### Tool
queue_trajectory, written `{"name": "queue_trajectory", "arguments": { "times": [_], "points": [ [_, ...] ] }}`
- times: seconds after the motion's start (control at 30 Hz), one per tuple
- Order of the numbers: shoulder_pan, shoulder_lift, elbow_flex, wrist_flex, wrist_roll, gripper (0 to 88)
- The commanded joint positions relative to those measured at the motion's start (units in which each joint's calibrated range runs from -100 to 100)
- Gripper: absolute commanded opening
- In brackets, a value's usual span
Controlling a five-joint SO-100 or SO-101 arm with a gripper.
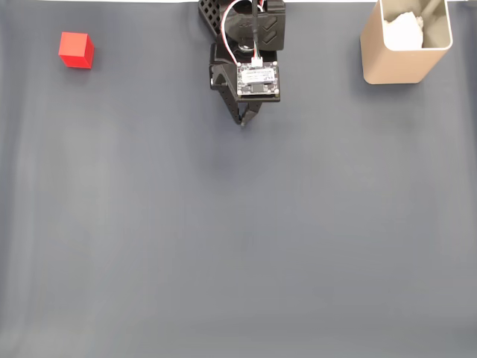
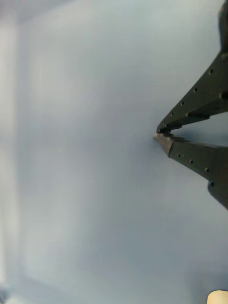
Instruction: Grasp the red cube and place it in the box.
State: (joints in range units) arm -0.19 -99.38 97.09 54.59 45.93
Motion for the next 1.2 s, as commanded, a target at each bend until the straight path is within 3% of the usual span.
{"name": "queue_trajectory", "arguments": {
  "times": [0.0,0.5,0.8,1.17],
  "points": [
    [-0.27,1.11,-3.65,-2.76,0.00,0.2],
    [0.72,15.99,-23.25,-6.05,-1.07,0.2],
    [6.61,25.34,-36.10,-5.47,-1.07,0.2],
    [17.55,37.45,-56.25,7.49,-0.29,0.2]
  ]
}}
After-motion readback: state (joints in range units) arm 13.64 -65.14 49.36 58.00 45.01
